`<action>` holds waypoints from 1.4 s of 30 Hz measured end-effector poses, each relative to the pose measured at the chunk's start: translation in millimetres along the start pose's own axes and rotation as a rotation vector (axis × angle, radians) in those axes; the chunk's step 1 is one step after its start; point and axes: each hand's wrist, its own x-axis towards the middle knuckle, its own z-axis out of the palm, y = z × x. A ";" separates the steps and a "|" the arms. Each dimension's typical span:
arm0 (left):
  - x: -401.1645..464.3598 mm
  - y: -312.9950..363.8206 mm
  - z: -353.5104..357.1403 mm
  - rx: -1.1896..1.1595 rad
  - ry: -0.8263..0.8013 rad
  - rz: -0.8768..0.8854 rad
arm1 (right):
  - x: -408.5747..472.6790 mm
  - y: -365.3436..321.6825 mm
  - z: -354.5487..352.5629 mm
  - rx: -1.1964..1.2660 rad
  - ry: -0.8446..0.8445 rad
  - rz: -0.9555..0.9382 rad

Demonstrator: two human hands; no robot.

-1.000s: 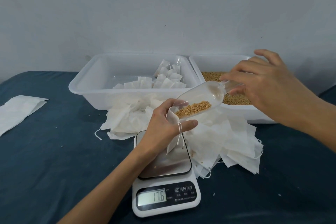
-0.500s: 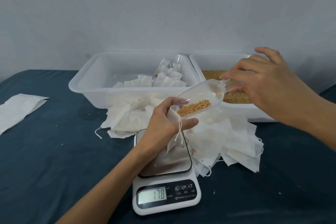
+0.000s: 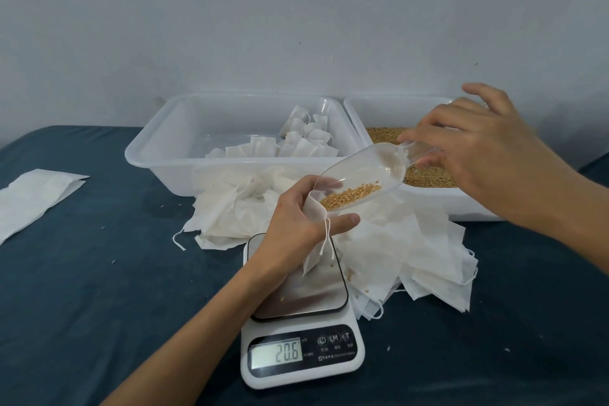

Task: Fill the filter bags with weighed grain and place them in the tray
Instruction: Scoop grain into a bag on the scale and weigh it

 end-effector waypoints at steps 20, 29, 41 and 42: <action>0.4 0.3 0.6 -0.007 0.002 -0.002 | 2.7 -3.5 -4.4 -0.015 0.010 0.000; 2.2 -3.2 -1.4 0.029 0.008 0.011 | 2.9 -3.1 -2.7 -0.021 0.017 -0.006; 3.0 -5.4 -2.4 0.066 0.026 0.004 | 1.9 -2.5 -2.1 -0.022 0.129 -0.018; 3.0 -5.7 -2.7 0.064 0.029 0.000 | 0.5 -2.3 -1.3 -0.023 0.130 -0.008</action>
